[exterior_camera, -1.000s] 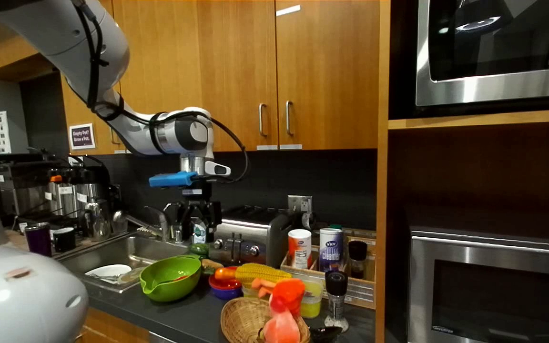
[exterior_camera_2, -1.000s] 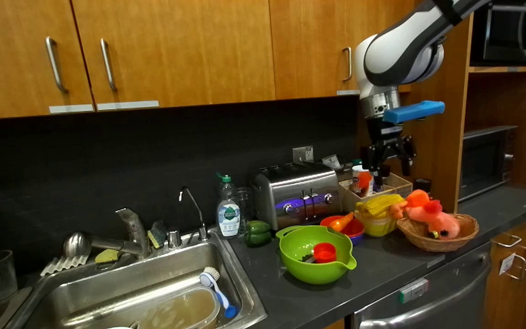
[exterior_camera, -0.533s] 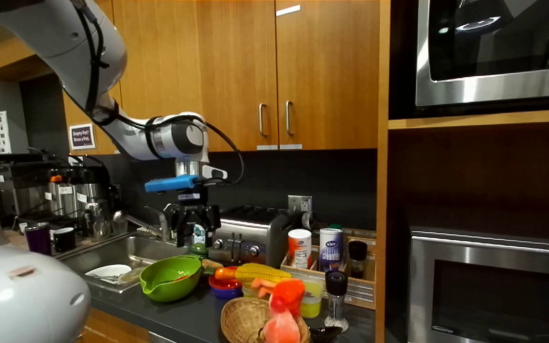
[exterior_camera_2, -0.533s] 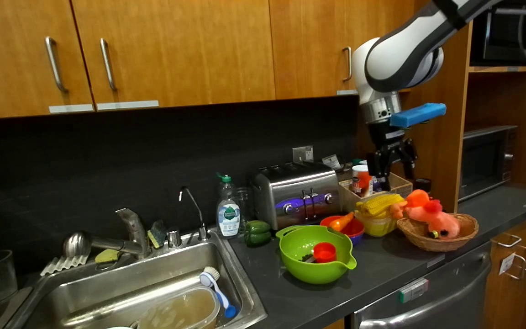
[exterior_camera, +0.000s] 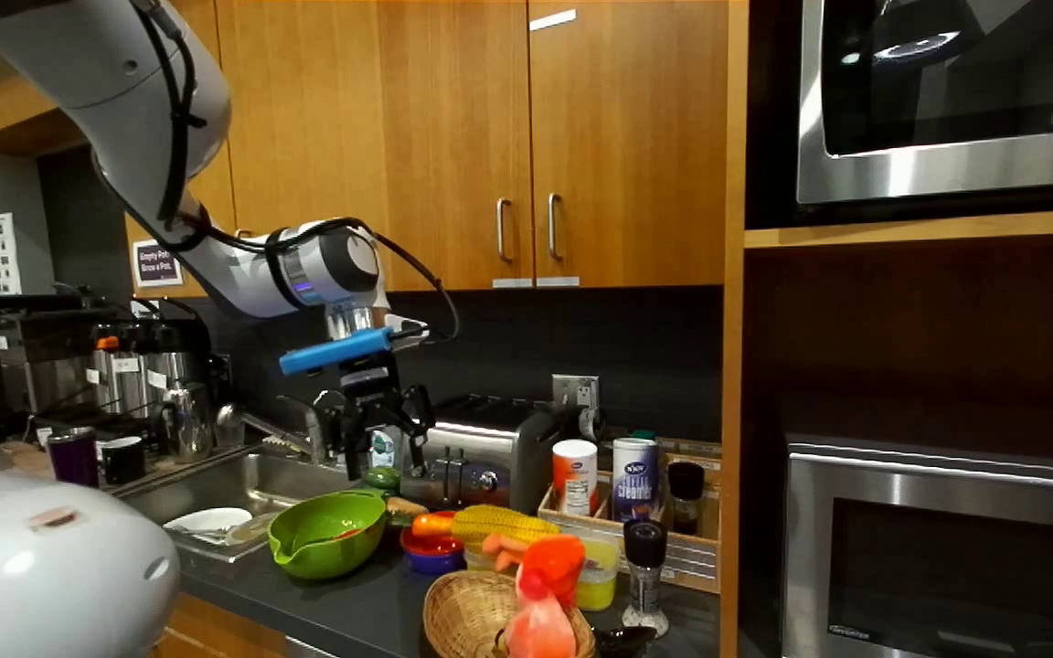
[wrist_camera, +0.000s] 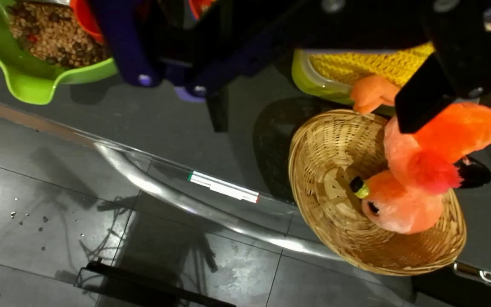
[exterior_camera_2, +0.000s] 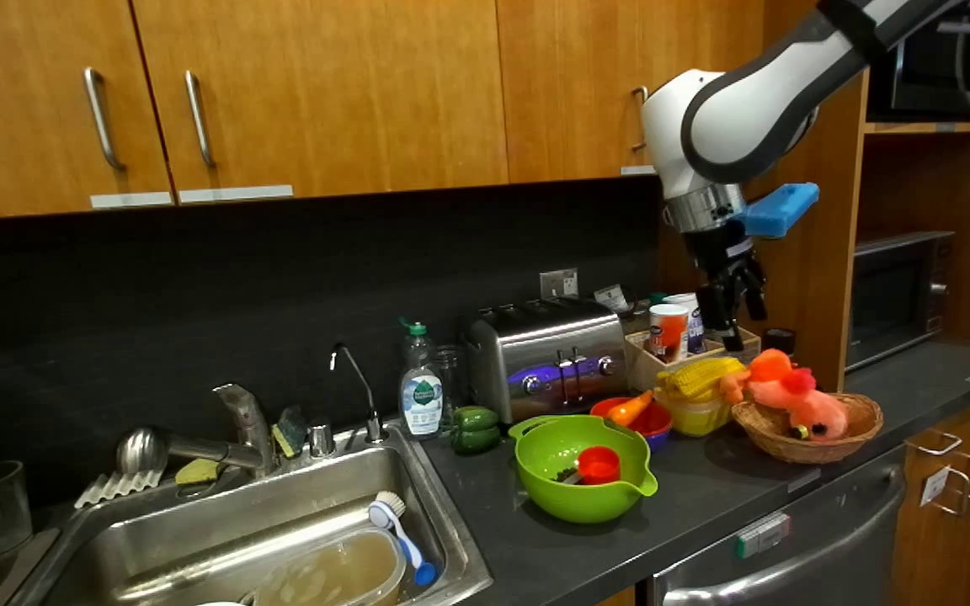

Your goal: Lift the orange measuring spoon from the green bowl, use it to get some content from the green bowl and then put it back

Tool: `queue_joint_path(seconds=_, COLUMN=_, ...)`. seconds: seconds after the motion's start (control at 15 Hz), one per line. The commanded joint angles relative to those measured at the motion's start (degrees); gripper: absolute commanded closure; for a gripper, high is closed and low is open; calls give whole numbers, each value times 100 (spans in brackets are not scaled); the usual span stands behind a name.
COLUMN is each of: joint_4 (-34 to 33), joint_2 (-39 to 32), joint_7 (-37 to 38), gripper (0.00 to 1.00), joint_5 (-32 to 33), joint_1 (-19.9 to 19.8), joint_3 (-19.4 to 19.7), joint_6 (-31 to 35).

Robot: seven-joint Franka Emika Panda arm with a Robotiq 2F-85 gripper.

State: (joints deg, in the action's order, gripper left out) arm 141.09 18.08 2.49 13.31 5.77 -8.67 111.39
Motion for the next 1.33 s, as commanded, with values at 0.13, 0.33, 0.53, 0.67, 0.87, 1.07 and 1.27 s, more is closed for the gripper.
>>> queue_joint_path(seconds=0.13, joint_4=-549, joint_2=341, joint_7=-1408, gripper=0, joint_5=-736, joint_1=337, joint_3=233, joint_6=-931)
queue_joint_path(seconds=0.33, joint_4=-1473, joint_2=-12, joint_7=-1880, gripper=0, joint_5=-1380, joint_1=552, joint_3=196, joint_6=-1968)
queue_joint_path(seconds=0.53, joint_4=-2538, joint_2=-648, joint_7=-1741, gripper=0, joint_5=-2123, joint_1=717, joint_3=68, joint_6=-2350)
queue_joint_path(seconds=0.67, joint_4=-3163, joint_2=-1176, joint_7=-1449, gripper=0, joint_5=-2598, joint_1=791, joint_3=-94, joint_6=-2231)
queue_joint_path(seconds=0.87, joint_4=-3991, joint_2=-2040, joint_7=-504, gripper=0, joint_5=-2593, joint_1=752, joint_3=-356, joint_6=-1715)
queue_joint_path(seconds=1.07, joint_4=-4985, joint_2=-3001, joint_7=702, gripper=0, joint_5=-2285, joint_1=828, joint_3=-446, joint_6=-1662)
queue_joint_path(seconds=1.27, joint_4=-5897, joint_2=-3507, joint_7=1964, gripper=0, joint_5=-2490, joint_1=1061, joint_3=-455, joint_6=-2045)
